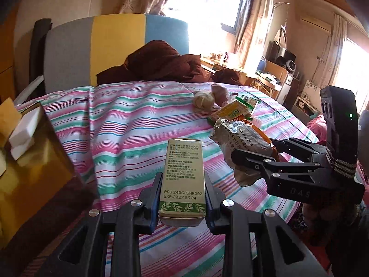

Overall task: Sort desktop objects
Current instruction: 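Carry the medicine box and orange bag into the gold tray and open both tools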

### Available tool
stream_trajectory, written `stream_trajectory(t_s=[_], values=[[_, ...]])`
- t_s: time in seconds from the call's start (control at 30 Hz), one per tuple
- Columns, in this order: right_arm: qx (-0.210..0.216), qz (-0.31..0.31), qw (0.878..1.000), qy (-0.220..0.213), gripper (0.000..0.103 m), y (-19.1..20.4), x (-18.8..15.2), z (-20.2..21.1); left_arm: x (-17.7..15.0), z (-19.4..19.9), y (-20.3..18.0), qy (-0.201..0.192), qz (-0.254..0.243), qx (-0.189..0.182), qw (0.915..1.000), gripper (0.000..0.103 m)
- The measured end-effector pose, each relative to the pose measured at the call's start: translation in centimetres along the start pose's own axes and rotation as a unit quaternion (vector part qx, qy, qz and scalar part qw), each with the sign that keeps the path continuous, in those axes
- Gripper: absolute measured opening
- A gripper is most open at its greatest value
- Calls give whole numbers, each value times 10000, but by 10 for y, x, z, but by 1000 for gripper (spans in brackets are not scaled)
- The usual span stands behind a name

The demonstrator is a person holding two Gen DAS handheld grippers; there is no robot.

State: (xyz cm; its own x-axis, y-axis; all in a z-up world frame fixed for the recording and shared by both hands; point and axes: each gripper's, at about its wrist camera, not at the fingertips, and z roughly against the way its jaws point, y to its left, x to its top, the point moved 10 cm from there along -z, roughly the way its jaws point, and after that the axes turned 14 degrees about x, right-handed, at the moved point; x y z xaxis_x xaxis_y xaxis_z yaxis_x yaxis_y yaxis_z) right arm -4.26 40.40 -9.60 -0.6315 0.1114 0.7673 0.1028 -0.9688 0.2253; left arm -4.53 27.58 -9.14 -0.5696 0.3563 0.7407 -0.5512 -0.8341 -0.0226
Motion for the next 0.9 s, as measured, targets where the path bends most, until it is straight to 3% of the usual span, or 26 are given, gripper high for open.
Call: stream_trajectory(t_s=[0.13,0.27,0.53,0.7,0.9], values=[[519,456,9976,-98,63,55,29,-17,6,16,50,-58,506,358,9981,31],[991,959,9903,-174,63,113,56,-36,9,29,113,-78,1055,839,9908,31],[1751,1666,9703,110,63,200,84,-89,-1,18,208,363,1714,1510,9729,31],[1979,2142,9545,620,63,232,82,-131,-5,2,242,687,2017,1630,9633,31],[1835,2402,9461,1162,63,238,77,-181,-13,-9,269,893,2219,1832,9535,31]])
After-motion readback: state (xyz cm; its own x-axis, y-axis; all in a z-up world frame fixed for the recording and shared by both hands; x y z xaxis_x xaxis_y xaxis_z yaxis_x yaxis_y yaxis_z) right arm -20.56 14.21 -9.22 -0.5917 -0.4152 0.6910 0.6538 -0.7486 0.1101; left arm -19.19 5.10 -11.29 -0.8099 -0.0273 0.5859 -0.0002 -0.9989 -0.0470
